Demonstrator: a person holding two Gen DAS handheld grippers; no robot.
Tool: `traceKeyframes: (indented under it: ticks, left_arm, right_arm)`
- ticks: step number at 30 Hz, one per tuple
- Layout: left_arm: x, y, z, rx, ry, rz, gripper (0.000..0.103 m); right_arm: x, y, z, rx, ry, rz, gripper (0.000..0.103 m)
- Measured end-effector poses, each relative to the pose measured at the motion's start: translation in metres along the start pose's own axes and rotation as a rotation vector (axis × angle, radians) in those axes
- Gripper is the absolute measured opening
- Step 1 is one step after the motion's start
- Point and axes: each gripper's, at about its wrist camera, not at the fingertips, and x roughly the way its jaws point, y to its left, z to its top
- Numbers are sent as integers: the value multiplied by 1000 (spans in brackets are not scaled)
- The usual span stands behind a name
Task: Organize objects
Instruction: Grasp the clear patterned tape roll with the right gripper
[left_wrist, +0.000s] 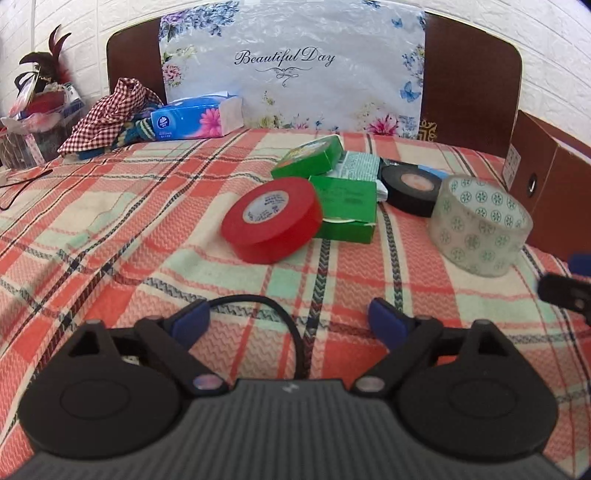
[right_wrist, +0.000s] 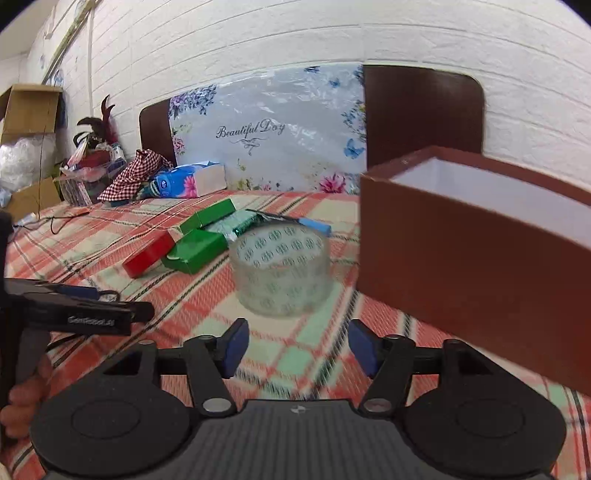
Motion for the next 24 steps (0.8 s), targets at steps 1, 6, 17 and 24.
traceKeyframes:
  ticks: [1,6,17,24]
  left_arm:
    - [1,-1,0,2,-1,0,95]
    - [1,1,-1,-15,-7,-18,96]
    - [-1,1,-3,-15,-10,-23,96]
    - [-13,-14,2,-7,36,-73,93]
  right_arm:
    - [12,2,5,-13,6,-13,80]
    - [67,17,27,-93,52,-55,96]
    - [53,13,13,-109,100,-40,90]
    - [-57,-6,-50,-82,107,-154,90]
